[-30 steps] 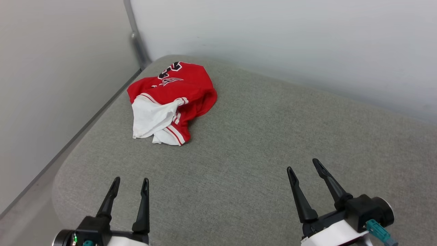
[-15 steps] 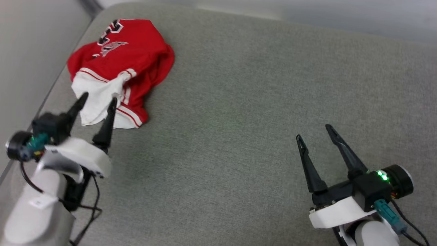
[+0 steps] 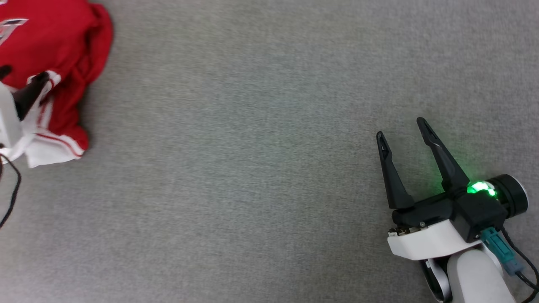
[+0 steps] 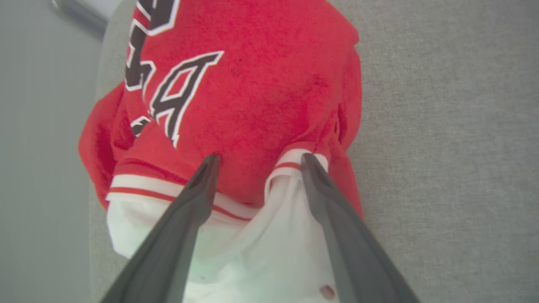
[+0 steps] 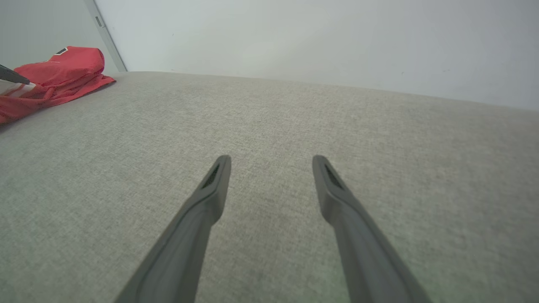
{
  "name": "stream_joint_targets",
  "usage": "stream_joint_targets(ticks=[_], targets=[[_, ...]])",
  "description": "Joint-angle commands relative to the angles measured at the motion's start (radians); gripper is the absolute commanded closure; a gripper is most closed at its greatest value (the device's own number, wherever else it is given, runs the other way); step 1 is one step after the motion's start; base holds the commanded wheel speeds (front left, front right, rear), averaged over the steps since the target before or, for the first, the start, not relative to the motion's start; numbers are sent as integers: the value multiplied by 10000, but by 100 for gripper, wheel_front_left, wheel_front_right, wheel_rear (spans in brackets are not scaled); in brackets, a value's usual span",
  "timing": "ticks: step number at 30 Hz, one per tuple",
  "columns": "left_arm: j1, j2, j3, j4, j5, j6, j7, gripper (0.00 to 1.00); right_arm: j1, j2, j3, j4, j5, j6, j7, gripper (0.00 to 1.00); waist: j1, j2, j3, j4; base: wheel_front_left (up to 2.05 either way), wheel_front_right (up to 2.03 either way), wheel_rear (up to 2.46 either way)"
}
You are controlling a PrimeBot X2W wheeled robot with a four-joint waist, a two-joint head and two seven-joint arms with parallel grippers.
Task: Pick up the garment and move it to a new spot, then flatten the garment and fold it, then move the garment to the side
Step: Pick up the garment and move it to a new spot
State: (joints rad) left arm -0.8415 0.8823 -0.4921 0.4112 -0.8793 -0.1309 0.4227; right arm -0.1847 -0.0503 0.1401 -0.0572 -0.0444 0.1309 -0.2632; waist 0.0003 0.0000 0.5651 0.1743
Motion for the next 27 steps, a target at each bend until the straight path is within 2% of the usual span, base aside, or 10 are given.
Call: stream_joint_targets(ticks=[1, 5, 11, 12, 13, 20, 27], targets=[[-150, 134, -103, 94, -208, 13, 274, 0, -99, 4, 26, -52, 18, -3, -23, 0, -3, 0, 428, -394, 0, 0, 0], [-576, 497, -349, 661, -1156, 12, 1843, 0, -197, -2, 32, -71, 40, -5, -21, 0, -3, 0, 701, -607, 0, 0, 0], [-901, 638, -641, 1214, -1409, 14, 2652, 0, -246, -11, 41, -56, 20, -8, -11, 0, -3, 0, 999, -750, 0, 0, 0], [-912, 591, -680, 1299, -1482, 14, 2754, 53, -250, -14, 47, -40, 4, -8, -9, 0, -3, 0, 1017, -759, 0, 0, 0], [-927, 548, -721, 1353, -1538, 13, 2805, 100, -260, -19, 44, -17, 4, -8, -8, 0, -3, 0, 1027, -761, 0, 0, 0], [-894, 514, -994, 1431, -1562, 10, 2189, 100, -286, -20, 119, 153, 108, -8, 8, 0, -3, 0, 608, -758, 0, 0, 0], [-657, 736, -1389, 975, -1557, 10, 1098, 100, -182, -7, 198, 383, 390, -5, -23, 0, -3, 0, -564, -950, 0, 0, 0]])
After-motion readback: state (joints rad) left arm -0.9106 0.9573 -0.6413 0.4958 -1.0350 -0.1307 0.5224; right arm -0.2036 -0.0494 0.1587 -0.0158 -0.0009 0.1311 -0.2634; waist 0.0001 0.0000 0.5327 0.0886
